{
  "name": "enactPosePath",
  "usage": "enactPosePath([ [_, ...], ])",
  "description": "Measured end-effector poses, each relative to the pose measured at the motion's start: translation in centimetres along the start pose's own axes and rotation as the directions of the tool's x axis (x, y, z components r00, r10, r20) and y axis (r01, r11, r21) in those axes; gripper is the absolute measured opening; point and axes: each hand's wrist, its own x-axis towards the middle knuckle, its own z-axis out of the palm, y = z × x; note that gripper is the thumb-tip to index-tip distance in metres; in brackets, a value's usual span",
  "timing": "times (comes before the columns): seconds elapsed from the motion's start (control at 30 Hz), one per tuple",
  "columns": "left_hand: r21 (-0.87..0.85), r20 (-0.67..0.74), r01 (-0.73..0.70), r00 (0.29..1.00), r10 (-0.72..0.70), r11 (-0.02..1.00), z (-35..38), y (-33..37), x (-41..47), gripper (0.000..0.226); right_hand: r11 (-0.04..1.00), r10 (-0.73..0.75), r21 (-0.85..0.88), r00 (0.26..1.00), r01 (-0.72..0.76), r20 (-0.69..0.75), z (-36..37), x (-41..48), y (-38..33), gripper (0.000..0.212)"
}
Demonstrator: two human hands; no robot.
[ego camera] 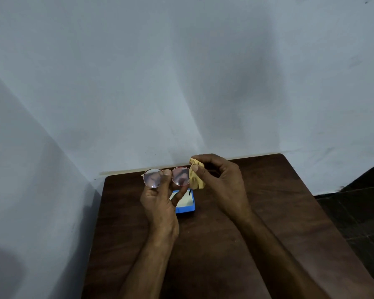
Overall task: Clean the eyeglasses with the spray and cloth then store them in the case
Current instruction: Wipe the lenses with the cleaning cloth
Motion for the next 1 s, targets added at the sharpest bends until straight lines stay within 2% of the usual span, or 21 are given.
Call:
enactPosePath([
  [0.07, 0.066, -0.016, -0.026, 0.999, 0.027, 0.997, -0.1, -0.6, 0.3, 0.009, 0.968, -0.107, -0.229, 0.994, 0.099, -0.02, 0.4, -0.5, 0.2, 0.02],
  [0.13, 0.105, 0.003, -0.064, 0.998, 0.064, 0.992, -0.1, -1.1, 0.5, 0.011, 0.87, -0.252, -0.421, 0.966, 0.255, 0.064, 1.2, -1.2, 0.6, 0.024],
  [0.23, 0.107, 0.023, -0.039, 0.999, 0.037, 0.994, 0.1, -1.5, 0.4, 0.016, 0.762, -0.249, -0.567, 0.95, 0.313, 0.189, 2.4, -2.6, 1.1, 0.027],
  [0.3, 0.115, 0.021, -0.026, 0.999, 0.024, 0.993, 0.1, -1.8, 0.3, 0.011, 0.745, -0.249, -0.594, 0.952, 0.305, 0.177, 2.5, -2.7, 1.2, 0.024],
  [0.43, 0.175, 0.037, -0.055, 0.998, 0.049, 0.983, -0.1, -2.5, -0.1, 0.015, 0.719, -0.282, -0.66, 0.959, 0.217, 0.009, 2.1, -1.3, 1.5, 0.017],
  [0.5, 0.188, 0.055, -0.08, 0.996, 0.071, 0.979, -0.1, -2.7, -0.3, 0.016, 0.697, -0.295, -0.682, 0.956, 0.222, 0.01, 2.3, -1.0, 1.5, 0.016],
  [0.6, 0.193, 0.05, -0.1, 0.994, 0.092, 0.976, -0.2, -2.6, -0.2, 0.01, 0.713, -0.276, -0.647, 0.956, 0.271, 0.096, 3.0, -2.5, 1.6, 0.019],
  [0.67, 0.197, 0.07, -0.108, 0.993, 0.096, 0.974, -0.3, -2.5, -0.2, 0.015, 0.733, -0.236, -0.628, 0.964, 0.26, 0.124, 2.9, -3.6, 1.5, 0.025],
  [0.8, 0.083, 0.053, 0.067, 0.996, -0.072, 0.994, -0.5, -2.3, -0.5, 0.025, 0.779, -0.206, -0.603, 0.978, 0.17, 0.009, 2.4, -2.8, 1.5, 0.02],
  [0.87, 0.048, 0.073, 0.083, 0.994, -0.086, 0.995, -0.4, -2.3, -0.4, 0.032, 0.796, -0.191, -0.59, 0.981, 0.135, -0.033, 2.4, -2.1, 1.2, 0.015],
  [1.0, 0.051, 0.1, 0.106, 0.989, -0.111, 0.993, -0.2, -1.9, -0.2, 0.054, 0.785, -0.155, -0.608, 0.988, 0.116, -0.013, 3.1, -1.4, 1.0, 0.014],
])
